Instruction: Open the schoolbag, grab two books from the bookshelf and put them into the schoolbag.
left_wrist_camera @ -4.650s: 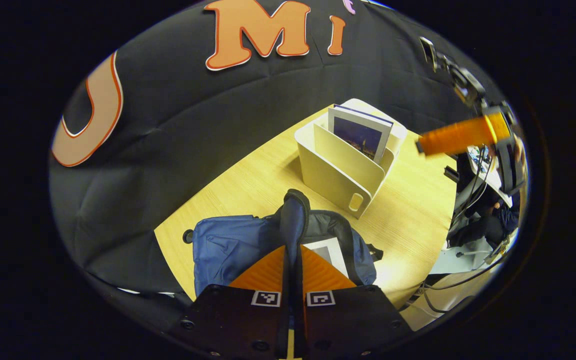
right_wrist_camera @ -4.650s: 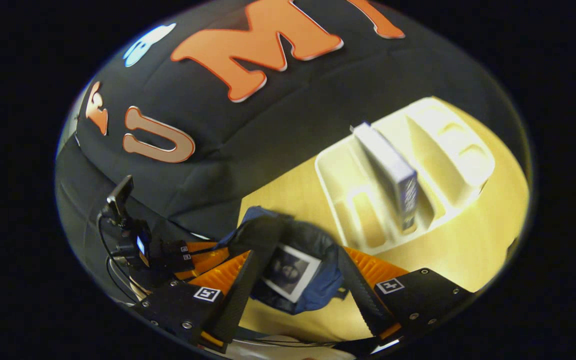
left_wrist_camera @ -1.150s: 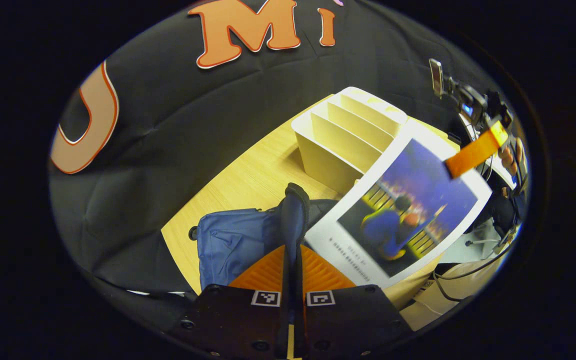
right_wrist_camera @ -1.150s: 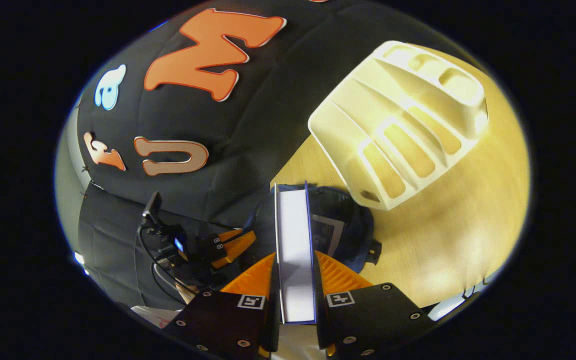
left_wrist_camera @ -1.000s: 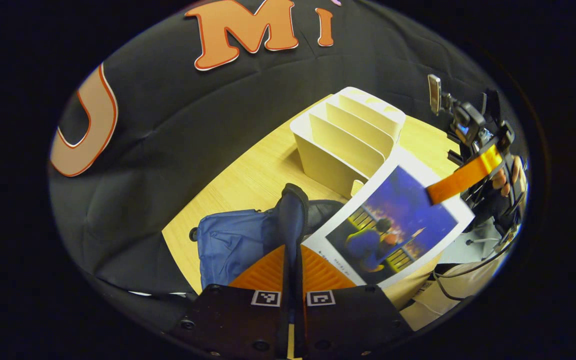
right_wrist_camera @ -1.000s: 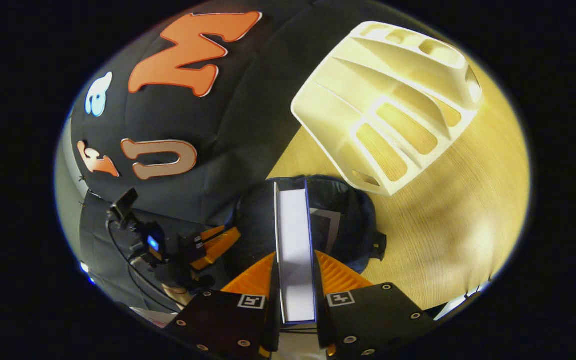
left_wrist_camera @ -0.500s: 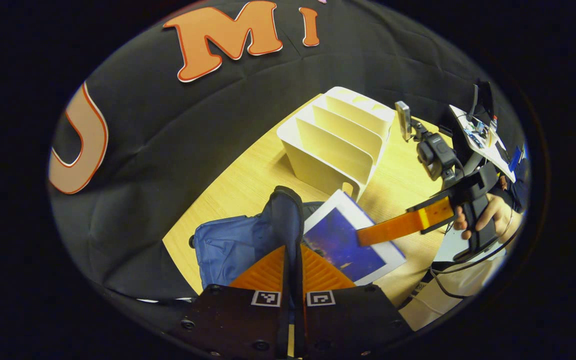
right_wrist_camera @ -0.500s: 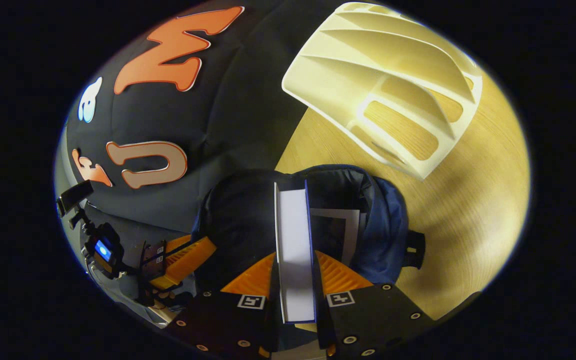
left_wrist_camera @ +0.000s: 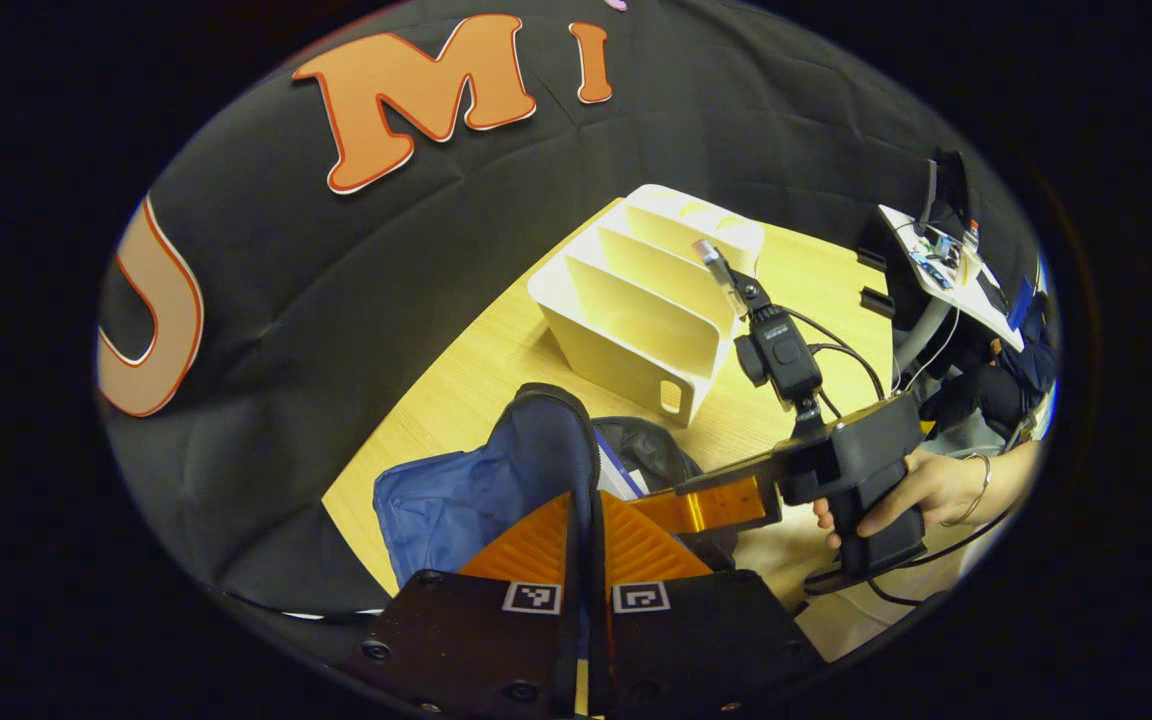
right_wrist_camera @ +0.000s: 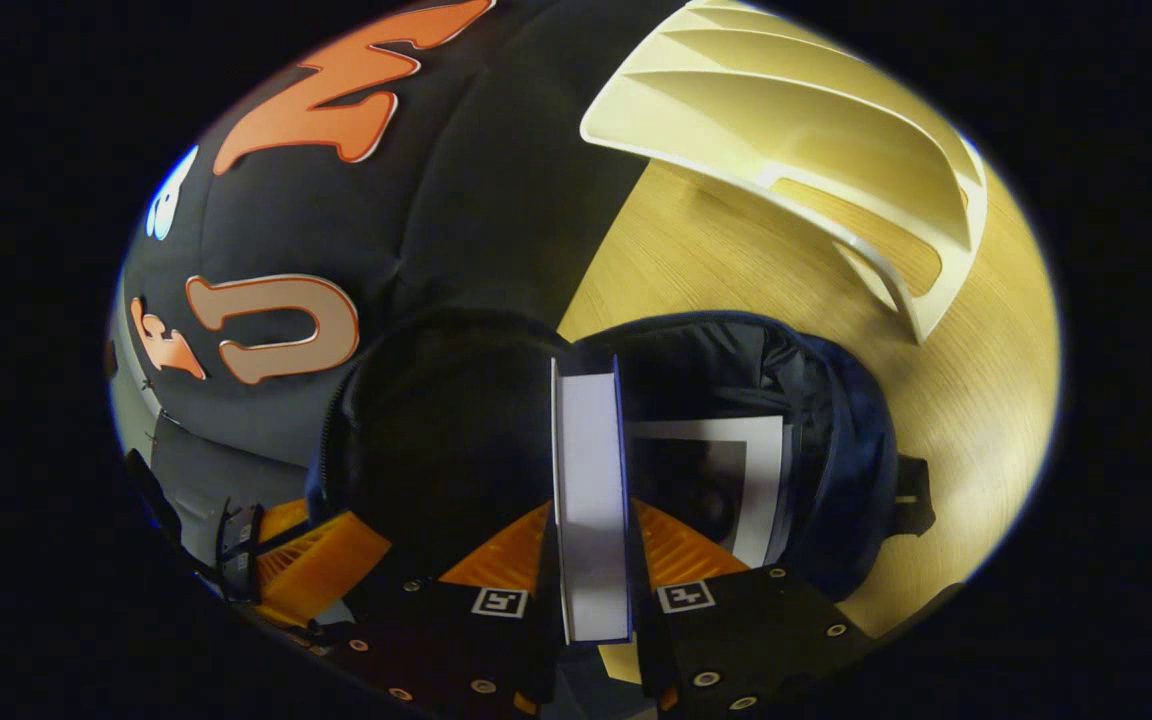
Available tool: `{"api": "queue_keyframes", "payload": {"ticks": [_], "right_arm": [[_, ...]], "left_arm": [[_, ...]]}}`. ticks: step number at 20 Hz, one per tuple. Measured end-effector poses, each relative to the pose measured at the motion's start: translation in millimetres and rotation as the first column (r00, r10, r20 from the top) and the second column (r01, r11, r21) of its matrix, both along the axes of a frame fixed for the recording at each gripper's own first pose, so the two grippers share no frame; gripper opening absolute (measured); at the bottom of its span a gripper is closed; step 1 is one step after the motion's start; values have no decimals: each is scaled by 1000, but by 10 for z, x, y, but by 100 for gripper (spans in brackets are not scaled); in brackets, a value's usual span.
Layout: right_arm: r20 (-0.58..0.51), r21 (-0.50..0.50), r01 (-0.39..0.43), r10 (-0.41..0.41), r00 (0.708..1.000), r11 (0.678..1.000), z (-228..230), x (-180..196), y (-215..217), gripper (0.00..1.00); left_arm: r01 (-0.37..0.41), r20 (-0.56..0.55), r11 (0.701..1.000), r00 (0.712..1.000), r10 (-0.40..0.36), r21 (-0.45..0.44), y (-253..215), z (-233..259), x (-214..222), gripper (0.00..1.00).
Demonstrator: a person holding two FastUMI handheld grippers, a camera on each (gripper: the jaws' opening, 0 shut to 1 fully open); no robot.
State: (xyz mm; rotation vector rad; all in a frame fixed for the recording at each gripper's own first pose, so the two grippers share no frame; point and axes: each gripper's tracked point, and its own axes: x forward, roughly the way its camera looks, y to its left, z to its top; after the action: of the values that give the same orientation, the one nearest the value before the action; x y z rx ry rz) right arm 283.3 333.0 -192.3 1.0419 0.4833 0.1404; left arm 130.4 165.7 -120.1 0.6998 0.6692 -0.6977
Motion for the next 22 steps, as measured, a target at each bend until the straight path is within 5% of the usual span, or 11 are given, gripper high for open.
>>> {"api": "queue_keyframes", "payload": {"ticks": [1,4,5,19,22], "right_arm": [[-29,-21,5,-6,1000,1000,-74,-22,-45,35],[-58,-43,12,-14,998,999,-147,-89,-146,90],[-66,-43,9,-12,998,999,-135,-127,-158,94],[-63,-96,-13,7,998,995,118,-625,-588,97],[-77,-108,-39,31,997,993,109,-693,-721,97]], "left_arm": [[-11,-3,1000,1000,11,-2,30,-20,-2,5],[-35,-12,999,999,35,-20,75,-29,1,5],[-39,-12,999,999,39,-24,78,-37,6,5],[-116,-116,986,988,102,-121,-79,-322,-46,7],[-157,-142,978,980,138,-135,-166,-400,-119,62]]}}
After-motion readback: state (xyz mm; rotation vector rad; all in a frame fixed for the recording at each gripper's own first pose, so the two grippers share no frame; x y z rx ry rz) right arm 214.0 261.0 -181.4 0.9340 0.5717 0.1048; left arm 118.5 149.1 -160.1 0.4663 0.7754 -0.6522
